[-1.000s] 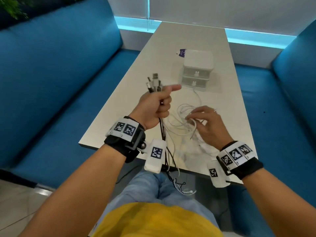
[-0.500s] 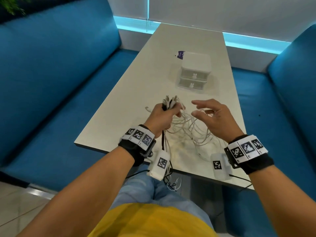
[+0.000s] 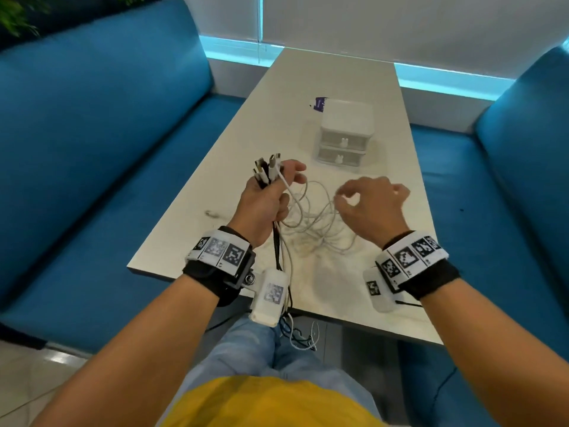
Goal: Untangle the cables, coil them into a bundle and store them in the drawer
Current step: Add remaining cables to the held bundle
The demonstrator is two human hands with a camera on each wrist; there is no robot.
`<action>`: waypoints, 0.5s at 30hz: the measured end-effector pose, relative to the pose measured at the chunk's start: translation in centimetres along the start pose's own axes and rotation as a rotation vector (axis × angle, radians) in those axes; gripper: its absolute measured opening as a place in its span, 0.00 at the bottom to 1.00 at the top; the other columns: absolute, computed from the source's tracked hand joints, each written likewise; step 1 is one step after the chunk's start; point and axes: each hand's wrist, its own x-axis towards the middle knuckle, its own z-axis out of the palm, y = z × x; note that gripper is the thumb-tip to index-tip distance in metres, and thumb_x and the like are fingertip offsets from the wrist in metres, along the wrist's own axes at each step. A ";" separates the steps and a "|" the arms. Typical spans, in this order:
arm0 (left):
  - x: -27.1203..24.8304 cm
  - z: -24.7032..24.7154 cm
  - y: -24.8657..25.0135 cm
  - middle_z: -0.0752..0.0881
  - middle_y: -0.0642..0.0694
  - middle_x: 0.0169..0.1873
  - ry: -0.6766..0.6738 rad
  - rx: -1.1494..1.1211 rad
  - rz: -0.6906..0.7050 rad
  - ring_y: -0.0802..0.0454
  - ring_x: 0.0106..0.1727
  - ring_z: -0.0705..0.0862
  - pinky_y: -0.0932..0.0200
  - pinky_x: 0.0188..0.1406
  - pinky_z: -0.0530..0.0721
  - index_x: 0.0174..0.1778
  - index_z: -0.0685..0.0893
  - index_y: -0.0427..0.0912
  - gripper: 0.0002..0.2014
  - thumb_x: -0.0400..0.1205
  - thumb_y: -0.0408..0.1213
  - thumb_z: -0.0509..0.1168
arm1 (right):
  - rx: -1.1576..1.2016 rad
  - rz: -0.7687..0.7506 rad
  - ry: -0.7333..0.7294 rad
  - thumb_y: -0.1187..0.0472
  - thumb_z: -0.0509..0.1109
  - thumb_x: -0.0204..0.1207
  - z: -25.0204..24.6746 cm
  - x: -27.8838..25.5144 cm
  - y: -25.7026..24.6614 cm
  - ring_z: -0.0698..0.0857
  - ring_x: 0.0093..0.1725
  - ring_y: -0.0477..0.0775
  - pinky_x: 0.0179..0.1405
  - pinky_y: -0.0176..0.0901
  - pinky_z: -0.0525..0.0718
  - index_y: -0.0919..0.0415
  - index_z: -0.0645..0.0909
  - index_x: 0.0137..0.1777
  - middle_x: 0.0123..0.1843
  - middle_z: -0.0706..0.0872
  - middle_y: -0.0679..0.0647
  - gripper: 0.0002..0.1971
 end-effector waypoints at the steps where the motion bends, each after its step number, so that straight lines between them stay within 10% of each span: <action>1: 0.0 0.4 0.0 0.85 0.48 0.41 -0.019 0.014 -0.001 0.57 0.21 0.57 0.63 0.20 0.55 0.45 0.86 0.47 0.11 0.87 0.44 0.60 | 0.053 -0.047 -0.016 0.46 0.65 0.75 0.0 -0.1 -0.7 0.77 0.62 0.53 0.65 0.57 0.61 0.41 0.84 0.57 0.53 0.86 0.42 0.13; 4: -0.4 1.1 0.2 0.85 0.47 0.43 -0.075 0.034 0.000 0.58 0.22 0.57 0.64 0.19 0.55 0.45 0.87 0.48 0.10 0.86 0.43 0.62 | 0.173 -0.100 -0.161 0.50 0.67 0.75 0.1 0.0 -2.5 0.78 0.56 0.49 0.60 0.52 0.67 0.41 0.80 0.64 0.50 0.84 0.41 0.17; 9: -0.4 0.8 -0.4 0.82 0.45 0.39 -0.080 0.134 0.074 0.61 0.23 0.67 0.69 0.19 0.65 0.55 0.87 0.53 0.08 0.83 0.38 0.66 | 0.512 -0.077 -0.153 0.56 0.69 0.79 0.4 1.1 -2.4 0.82 0.35 0.46 0.42 0.43 0.78 0.53 0.86 0.38 0.33 0.85 0.44 0.09; 15: 0.7 1.2 -2.9 0.87 0.56 0.35 0.040 0.412 -0.011 0.65 0.35 0.84 0.66 0.43 0.79 0.46 0.88 0.46 0.05 0.76 0.33 0.74 | 0.803 -0.221 -0.120 0.63 0.70 0.80 -2.8 1.4 -2.6 0.85 0.32 0.43 0.39 0.39 0.84 0.64 0.89 0.46 0.36 0.89 0.53 0.07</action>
